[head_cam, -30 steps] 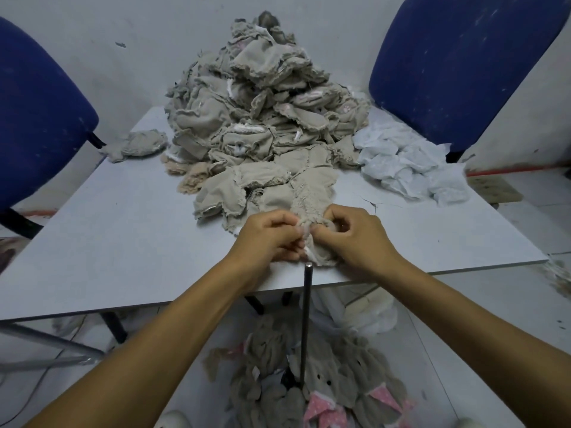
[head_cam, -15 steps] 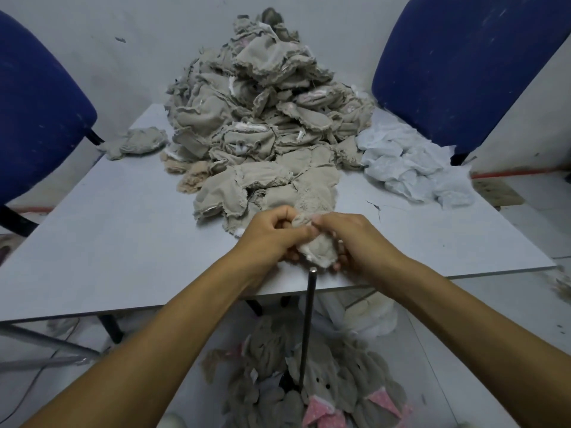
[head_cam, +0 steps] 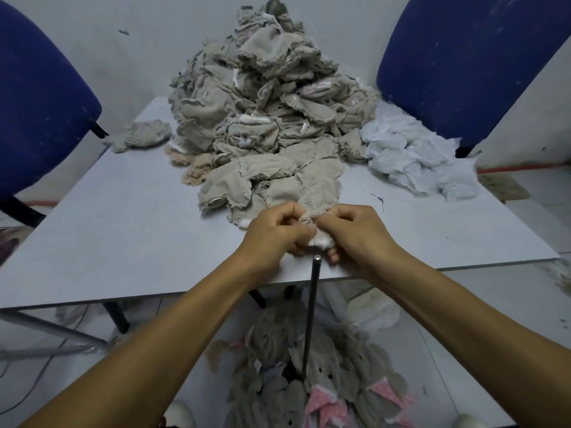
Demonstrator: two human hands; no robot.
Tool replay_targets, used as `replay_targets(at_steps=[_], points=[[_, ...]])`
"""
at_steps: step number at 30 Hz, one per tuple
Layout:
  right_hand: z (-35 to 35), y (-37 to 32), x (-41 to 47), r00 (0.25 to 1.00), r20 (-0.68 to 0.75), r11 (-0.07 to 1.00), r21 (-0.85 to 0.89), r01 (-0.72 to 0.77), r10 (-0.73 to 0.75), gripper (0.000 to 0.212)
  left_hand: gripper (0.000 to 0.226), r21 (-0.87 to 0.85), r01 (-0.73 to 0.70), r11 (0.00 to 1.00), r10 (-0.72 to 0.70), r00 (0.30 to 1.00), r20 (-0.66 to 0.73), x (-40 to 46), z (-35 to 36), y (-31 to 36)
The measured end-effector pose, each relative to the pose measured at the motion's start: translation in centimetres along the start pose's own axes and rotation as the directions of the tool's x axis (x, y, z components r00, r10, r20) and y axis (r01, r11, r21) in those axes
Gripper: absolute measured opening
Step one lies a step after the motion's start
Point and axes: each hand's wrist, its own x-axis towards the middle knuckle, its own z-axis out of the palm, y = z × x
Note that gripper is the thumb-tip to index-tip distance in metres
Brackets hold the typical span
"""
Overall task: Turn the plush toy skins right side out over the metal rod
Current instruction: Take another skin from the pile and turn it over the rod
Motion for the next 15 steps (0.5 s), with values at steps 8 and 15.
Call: replay_targets(at_steps=[8,15], points=[[0.1,-0.6,-0.1,0.994,0.089,0.996,0.053,-0.074,0.069,0.025,0.019,0.131,-0.092,0.987,0.084,0.994,0.068,-1.1,-1.2,0.4],[-1.9,0.0,-0.7,0.909,0.413,0.978,0.207,-0.031,-0.058,0.023,0.010,-0.228,0.073,0.971,-0.097,0.991,-0.094,-0.2,-0.2,0.7]])
